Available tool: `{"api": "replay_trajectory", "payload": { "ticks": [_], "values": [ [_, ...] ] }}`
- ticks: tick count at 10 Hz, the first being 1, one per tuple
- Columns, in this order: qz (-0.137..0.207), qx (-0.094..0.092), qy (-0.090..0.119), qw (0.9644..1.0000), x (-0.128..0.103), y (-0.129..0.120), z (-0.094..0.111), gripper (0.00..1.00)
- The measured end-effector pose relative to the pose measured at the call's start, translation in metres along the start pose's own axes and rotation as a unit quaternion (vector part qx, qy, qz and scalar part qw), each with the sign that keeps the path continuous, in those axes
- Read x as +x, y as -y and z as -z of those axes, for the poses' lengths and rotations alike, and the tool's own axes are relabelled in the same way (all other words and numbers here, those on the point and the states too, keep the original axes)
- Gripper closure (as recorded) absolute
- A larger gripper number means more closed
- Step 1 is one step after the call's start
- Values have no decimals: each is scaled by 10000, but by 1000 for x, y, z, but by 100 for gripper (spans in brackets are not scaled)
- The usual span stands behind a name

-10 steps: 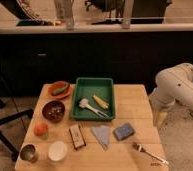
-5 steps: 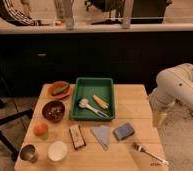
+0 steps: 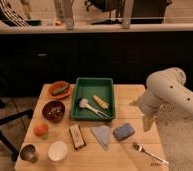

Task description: Place towel in metal cup

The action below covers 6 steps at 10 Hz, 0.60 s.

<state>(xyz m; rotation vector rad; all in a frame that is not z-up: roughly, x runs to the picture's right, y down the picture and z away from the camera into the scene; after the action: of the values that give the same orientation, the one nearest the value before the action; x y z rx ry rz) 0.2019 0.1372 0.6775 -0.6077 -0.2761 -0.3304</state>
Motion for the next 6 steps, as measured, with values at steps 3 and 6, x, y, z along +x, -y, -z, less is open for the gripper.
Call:
{"api": "replay_trajectory", "payload": {
  "ticks": [3, 6],
  "values": [
    [997, -19, 242, 9947, -41, 2, -15, 20],
    [1553, -109, 153, 9877, -75, 2, -32, 20]
  ]
}}
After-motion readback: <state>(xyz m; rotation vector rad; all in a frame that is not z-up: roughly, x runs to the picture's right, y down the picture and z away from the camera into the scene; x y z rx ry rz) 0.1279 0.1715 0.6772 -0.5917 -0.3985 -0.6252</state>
